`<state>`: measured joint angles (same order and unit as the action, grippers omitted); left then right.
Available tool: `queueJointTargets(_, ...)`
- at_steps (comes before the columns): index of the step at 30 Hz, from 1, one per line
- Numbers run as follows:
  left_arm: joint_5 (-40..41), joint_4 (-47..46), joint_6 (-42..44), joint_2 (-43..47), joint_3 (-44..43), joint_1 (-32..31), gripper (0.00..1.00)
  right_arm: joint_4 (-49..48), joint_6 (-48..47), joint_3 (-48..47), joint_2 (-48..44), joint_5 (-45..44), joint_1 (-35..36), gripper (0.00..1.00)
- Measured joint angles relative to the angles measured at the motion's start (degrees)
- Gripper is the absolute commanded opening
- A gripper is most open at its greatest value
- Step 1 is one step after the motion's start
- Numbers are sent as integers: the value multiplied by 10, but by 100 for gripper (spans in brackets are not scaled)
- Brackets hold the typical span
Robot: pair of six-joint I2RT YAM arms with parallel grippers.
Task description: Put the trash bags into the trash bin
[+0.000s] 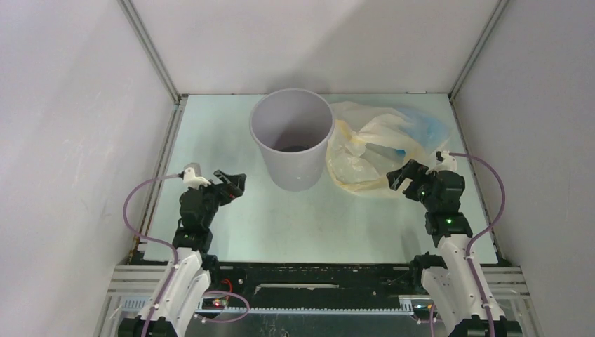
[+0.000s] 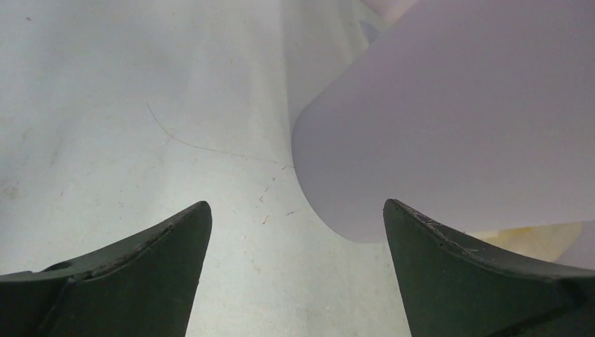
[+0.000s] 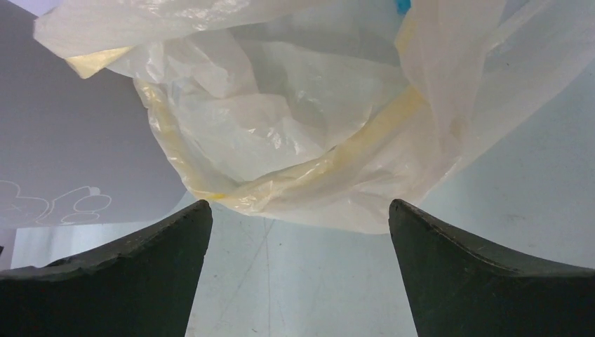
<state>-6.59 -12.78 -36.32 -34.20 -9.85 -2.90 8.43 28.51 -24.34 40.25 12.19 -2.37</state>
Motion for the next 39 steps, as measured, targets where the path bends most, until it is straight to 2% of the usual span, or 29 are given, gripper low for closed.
queueJointTargets(5, -34, -18, 5, -12, 0, 0, 100, -14, -1, 0, -6, 29, 1, 98)
queueJointTargets(8, -59, -34, 8, -27, 0, 0, 100, -25, -12, 0, -7, 43, 32, 95)
queueJointTargets(15, -125, -93, 17, -74, 2, -16, 100, -77, -78, 0, -3, 2, 271, 95)
queueJointTargets(18, -138, -103, 23, -80, 2, -29, 100, -118, -104, 0, 21, -23, 346, 94)
queueJointTargets(29, -155, -125, 34, -78, 2, -46, 100, -287, -132, -64, 286, -155, 492, 92)
queueJointTargets(33, -157, -125, 34, -78, 2, -47, 100, -347, -128, -98, 362, -187, 499, 91)
queueJointTargets(39, -156, -125, 34, -78, 2, -47, 100, -426, -128, -206, 505, -235, 499, 87)
